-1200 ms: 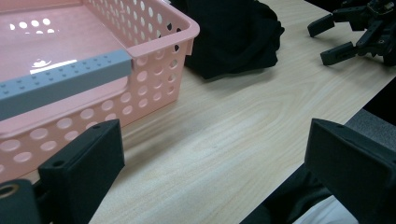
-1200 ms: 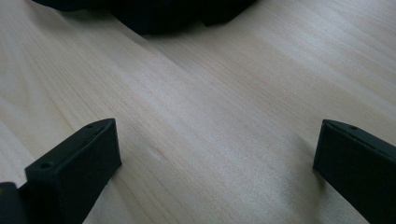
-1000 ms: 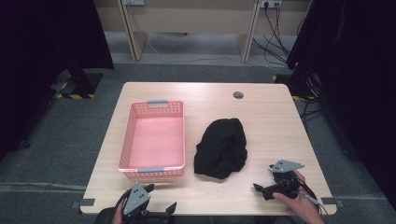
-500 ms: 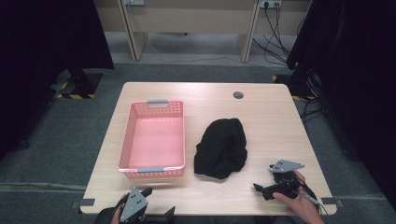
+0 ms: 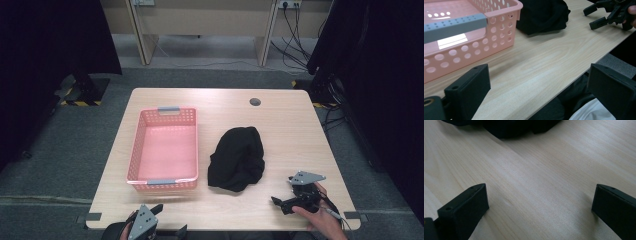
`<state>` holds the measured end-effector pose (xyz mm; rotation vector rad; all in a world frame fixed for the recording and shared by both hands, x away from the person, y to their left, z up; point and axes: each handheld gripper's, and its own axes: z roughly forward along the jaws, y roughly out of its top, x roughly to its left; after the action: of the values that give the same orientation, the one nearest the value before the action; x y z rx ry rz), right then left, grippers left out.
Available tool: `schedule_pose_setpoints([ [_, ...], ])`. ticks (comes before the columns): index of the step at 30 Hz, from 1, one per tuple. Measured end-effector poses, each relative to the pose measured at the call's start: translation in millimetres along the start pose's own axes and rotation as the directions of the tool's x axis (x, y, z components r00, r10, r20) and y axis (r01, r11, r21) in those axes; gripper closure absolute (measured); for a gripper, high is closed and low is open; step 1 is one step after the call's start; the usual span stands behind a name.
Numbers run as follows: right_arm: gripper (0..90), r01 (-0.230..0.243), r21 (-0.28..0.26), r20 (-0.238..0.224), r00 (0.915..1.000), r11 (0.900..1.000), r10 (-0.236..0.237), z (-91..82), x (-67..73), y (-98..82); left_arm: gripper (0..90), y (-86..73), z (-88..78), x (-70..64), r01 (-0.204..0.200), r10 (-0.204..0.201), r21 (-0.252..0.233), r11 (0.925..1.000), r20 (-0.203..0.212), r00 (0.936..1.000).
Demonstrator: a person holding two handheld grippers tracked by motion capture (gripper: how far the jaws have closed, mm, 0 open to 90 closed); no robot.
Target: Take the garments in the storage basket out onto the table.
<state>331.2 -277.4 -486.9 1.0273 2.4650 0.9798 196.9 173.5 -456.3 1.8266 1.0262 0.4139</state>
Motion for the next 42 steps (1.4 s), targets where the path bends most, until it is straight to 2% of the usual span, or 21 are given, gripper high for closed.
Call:
schedule_pose_setpoints([
  [22, 0.8, -0.001, 0.0, 0.0, 1.0, 1.0, 0.001, 0.0, 0.1, 0.0, 3.8, -10.4, -3.1, -5.9, 0.006, -0.006, -0.004, 1.0, 0.008, 1.0],
  [42, 0.8, -0.001, 0.0, -0.001, 1.0, 1.0, 0.001, 0.0, 0.0, 0.0, 3.7, -11.0, -2.1, -5.3, 0.011, -0.011, -0.001, 0.9999, 0.009, 0.9999],
])
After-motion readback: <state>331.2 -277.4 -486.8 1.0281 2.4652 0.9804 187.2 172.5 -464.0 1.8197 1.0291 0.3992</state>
